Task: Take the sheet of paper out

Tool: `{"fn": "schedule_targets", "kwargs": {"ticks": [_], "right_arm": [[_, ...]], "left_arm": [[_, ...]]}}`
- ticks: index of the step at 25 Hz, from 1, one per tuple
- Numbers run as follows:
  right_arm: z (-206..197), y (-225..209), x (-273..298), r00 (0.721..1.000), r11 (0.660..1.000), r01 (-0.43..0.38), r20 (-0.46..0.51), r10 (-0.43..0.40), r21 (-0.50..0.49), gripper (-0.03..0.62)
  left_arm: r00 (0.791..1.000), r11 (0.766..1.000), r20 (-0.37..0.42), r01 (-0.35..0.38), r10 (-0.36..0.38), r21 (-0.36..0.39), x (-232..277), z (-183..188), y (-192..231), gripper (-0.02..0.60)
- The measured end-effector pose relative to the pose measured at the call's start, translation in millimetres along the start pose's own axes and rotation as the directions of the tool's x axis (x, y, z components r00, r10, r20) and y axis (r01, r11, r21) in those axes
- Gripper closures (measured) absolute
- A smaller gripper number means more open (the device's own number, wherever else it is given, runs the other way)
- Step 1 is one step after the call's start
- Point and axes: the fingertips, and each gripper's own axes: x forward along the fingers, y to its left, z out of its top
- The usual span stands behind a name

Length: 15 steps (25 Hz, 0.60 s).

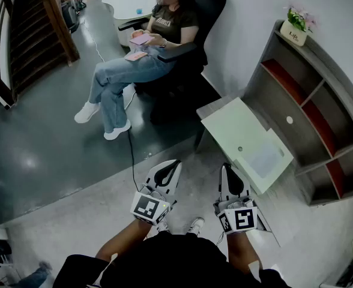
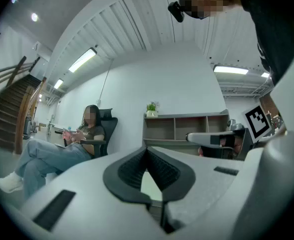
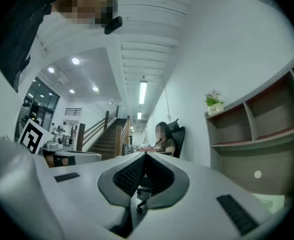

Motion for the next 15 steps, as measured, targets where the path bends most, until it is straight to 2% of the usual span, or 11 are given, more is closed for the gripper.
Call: {"fn": "schedule_targets", "kwargs": {"ticks": [10,15], "right_arm": [[-2,23,14,1.0,1.0,0.008,-0.003,-0.008,-0.025,0.572],[5,27,21,0.998,0.999,0.048,0.034,-0.048,0.018,0.572]], "left_arm": [[1.0,1.0,-0.002,0.026,-0.026,0.0,-5,1,17,0.575],[0.997,0.998,0.042,0.057,-0.058,0.025,-9,6,29,0.575]]}}
